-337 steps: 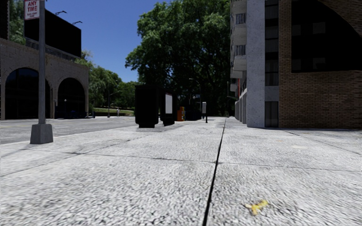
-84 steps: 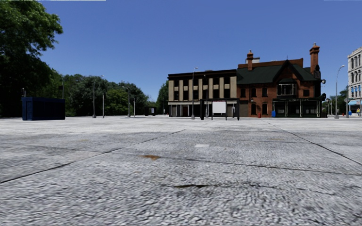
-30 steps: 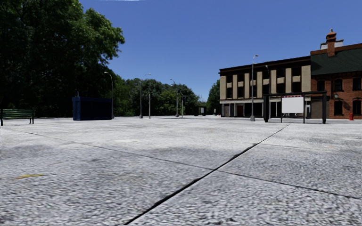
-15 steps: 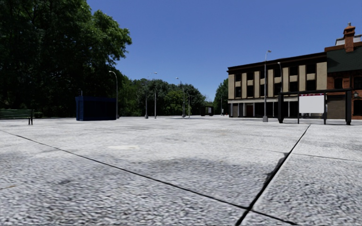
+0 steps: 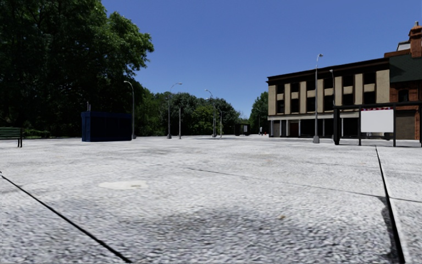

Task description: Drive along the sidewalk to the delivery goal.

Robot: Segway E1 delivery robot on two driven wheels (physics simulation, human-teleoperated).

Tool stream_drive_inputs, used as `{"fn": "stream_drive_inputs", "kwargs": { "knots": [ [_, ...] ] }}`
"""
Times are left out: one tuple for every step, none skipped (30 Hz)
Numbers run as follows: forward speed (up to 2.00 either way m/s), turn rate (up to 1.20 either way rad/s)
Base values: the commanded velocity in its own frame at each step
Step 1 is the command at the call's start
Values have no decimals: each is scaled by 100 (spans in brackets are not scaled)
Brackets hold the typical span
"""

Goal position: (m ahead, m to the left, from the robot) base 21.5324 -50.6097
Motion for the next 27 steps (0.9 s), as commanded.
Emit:
{"fn": "stream_drive_inputs", "kwargs": {
  "knots": [
    [200, 18],
    [200, 21],
    [200, 21],
    [200, 22],
    [200, 22],
    [200, 22],
    [200, 22],
    [200, 23],
    [200, 23],
    [200, 23],
    [200, 23],
    [200, 23],
    [200, 23],
    [200, 23],
    [200, 23],
    [200, 23],
    [200, 23],
    [200, 23],
    [200, 23],
    [200, 23],
    [200, 23],
    [200, 23],
    [200, 23],
    [200, 23],
    [200, 19],
    [200, 11],
    [200, 11]
  ]
}}
